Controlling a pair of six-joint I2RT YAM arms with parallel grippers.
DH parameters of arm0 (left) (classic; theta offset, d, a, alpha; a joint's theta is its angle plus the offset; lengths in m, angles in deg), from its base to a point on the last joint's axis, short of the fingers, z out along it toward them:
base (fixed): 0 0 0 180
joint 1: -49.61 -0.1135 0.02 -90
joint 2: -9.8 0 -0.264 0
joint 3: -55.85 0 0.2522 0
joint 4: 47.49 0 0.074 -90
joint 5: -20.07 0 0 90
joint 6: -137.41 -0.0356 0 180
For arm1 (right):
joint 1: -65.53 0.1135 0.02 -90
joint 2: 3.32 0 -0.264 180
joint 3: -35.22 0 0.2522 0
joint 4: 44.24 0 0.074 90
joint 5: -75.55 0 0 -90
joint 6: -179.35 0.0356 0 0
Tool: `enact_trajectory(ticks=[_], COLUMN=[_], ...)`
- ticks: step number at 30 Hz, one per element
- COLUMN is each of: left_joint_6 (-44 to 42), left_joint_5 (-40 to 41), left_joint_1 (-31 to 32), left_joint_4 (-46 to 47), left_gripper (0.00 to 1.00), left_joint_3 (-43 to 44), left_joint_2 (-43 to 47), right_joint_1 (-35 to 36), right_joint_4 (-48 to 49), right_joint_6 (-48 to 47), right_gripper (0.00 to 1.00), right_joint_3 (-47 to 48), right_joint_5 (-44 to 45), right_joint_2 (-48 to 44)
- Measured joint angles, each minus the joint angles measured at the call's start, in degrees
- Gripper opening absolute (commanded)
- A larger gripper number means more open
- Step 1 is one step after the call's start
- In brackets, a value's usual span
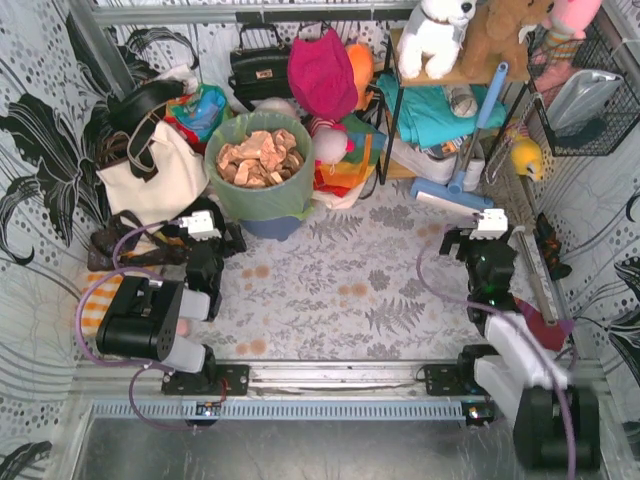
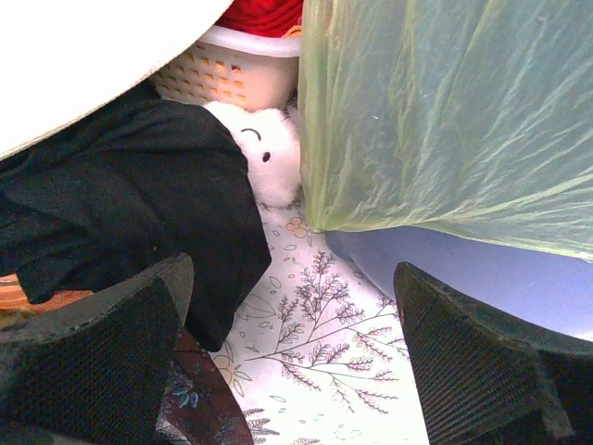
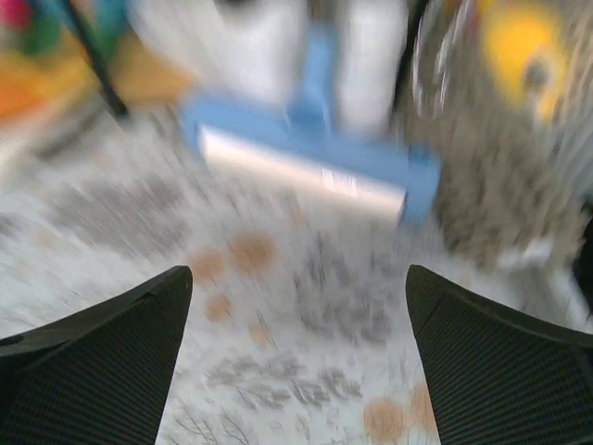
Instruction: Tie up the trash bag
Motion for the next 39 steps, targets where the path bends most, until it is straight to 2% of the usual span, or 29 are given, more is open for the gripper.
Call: enact_trajectory(ticks=[4, 6, 7, 8, 9, 12, 14, 17, 19, 22, 26, 32, 39], left_joint_6=[0.00, 0.00, 0.00, 0.00, 0.02, 0.00, 0.02, 0.02, 0.00, 0.02, 0.00, 0.02, 0.02], left_joint_5=[-1.11, -1.42, -1.55, -1.75, -1.95, -2.25, -2.43, -2.56, -2.64, -2.73, -2.73, -2.75, -2.75], left_joint_1=[-0.13, -0.15, -0.17, -0.20, -0.20, -0.22, -0.31, -0.48, -0.48, -0.48, -0.48, -0.48, -0.48], left_joint_4=[-0.02, -0.04, -0.04, -0.04, -0.04, -0.07, -0.09, -0.09, -0.09, -0.09, -0.09, -0.09, -0.09], left_gripper=[0.98, 0.98, 0.98, 0.98, 0.98, 0.98, 0.98, 0.98, 0.98, 0.98, 0.98, 0.98, 0.98], left_joint_3=[0.02, 0.11, 0.11, 0.11, 0.13, 0.15, 0.20, 0.20, 0.20, 0.20, 0.20, 0.20, 0.20], left_joint_2=[-0.02, -0.07, -0.09, -0.07, -0.09, -0.09, -0.11, -0.11, -0.11, -0.11, -0.11, -0.11, -0.11], right_joint_1=[-0.11, -0.17, -0.24, -0.22, -0.22, -0.15, -0.96, -3.85, -4.09, -4.20, -5.09, -6.19, -6.38], right_joint_4=[-4.57, -13.25, -17.62, -21.11, -25.99, -45.68, -47.91, -47.04, -47.04, -47.06, -47.04, -45.44, -42.42], right_joint_6=[-1.66, -4.42, -7.21, -11.28, -18.12, -54.64, -74.88, -91.58, -97.61, -103.06, -105.09, -101.55, -96.21], right_gripper=[0.97, 0.97, 0.97, 0.97, 0.97, 0.97, 0.97, 0.97, 0.97, 0.97, 0.97, 0.97, 0.97], right_joint_3=[-8.61, -12.50, -13.55, -13.55, -12.94, -10.82, -10.47, -10.56, -10.64, -10.71, -10.82, -11.63, -13.44], right_joint_5=[-9.29, -16.09, -20.98, -26.10, -32.33, -49.55, -58.34, -64.65, -66.69, -69.05, -72.46, -78.55, -82.47], right_joint_2=[-35.36, -50.75, -55.45, -56.41, -54.84, -41.64, -32.13, -25.55, -24.41, -24.28, -26.27, -31.76, -27.21])
